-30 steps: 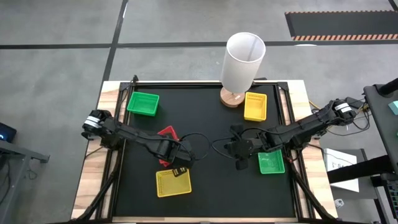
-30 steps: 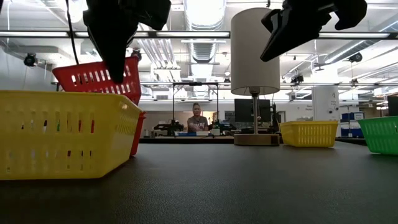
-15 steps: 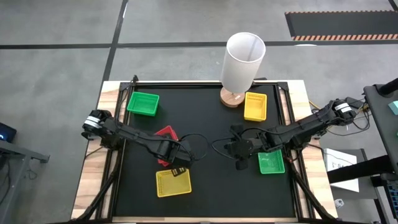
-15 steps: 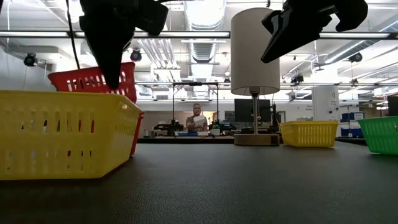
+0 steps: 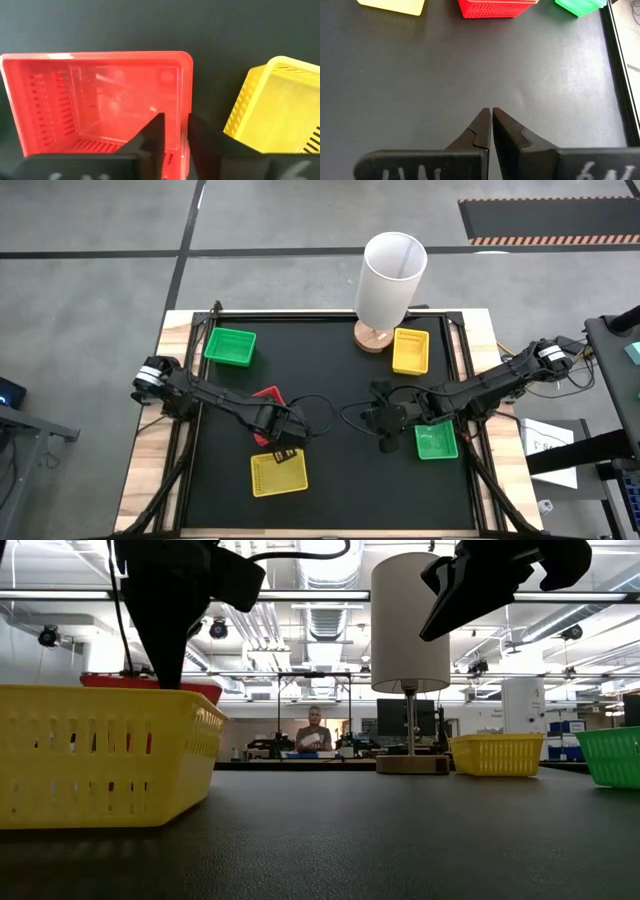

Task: Stack baskets by color
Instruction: Stack the left red bin on top of the right red bin, then stack the bottom yellow bin on top of the top yellow bin

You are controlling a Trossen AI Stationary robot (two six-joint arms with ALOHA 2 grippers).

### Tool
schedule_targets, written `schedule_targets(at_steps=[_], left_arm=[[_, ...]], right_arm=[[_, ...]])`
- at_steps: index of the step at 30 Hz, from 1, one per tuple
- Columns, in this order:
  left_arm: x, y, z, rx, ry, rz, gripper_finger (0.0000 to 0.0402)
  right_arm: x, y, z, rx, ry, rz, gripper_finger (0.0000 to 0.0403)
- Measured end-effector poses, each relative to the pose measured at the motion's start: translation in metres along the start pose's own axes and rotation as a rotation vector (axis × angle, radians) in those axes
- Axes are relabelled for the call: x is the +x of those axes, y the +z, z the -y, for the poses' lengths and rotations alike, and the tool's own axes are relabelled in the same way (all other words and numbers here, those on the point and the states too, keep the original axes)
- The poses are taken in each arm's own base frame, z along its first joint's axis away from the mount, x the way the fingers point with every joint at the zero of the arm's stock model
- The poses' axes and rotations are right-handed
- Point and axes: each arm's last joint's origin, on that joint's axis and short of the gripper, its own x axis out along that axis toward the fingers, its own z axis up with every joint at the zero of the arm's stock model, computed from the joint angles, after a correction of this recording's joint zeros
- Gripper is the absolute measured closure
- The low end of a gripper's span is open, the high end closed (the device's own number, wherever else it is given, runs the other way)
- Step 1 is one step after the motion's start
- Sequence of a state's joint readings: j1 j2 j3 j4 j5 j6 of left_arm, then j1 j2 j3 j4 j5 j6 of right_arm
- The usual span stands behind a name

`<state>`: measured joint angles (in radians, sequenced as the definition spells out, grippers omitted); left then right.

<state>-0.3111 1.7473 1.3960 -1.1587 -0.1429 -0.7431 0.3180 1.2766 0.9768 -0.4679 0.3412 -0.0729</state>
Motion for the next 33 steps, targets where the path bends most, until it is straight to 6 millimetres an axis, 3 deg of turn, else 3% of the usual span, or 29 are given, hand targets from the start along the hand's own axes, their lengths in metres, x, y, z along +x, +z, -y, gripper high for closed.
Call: schedule_targets(at_steps=[5,11,20,23,26,33], left_arm=[[-0.004,0.000,-0.002,0.066,-0.008,0.009,0.0297],[-0.021,-0.007,-0.006,0.201,-0.021,0.075,0.0293],[-0.040,-0.034,0.016,0.447,-0.155,0.468,0.0293],[-0.040,-0.044,0.014,0.475,-0.116,0.566,0.0293],[-0.036,-0.054,0.007,0.472,-0.052,0.609,0.0293],[-0.028,-0.068,-0.006,0.451,-0.094,0.657,0.0293]], right_arm=[[0.000,0.000,0.000,-0.006,0.000,0.000,0.0394],[0.001,-0.001,0.000,-0.013,0.001,-0.004,0.0394],[0.005,-0.002,-0.002,0.032,0.001,0.054,0.0394],[0.005,0.003,-0.001,0.106,-0.001,0.103,0.0390],[0.005,0.007,-0.001,0.180,0.002,0.142,0.0377],[0.003,0.016,-0.003,0.334,0.027,0.247,0.0315]])
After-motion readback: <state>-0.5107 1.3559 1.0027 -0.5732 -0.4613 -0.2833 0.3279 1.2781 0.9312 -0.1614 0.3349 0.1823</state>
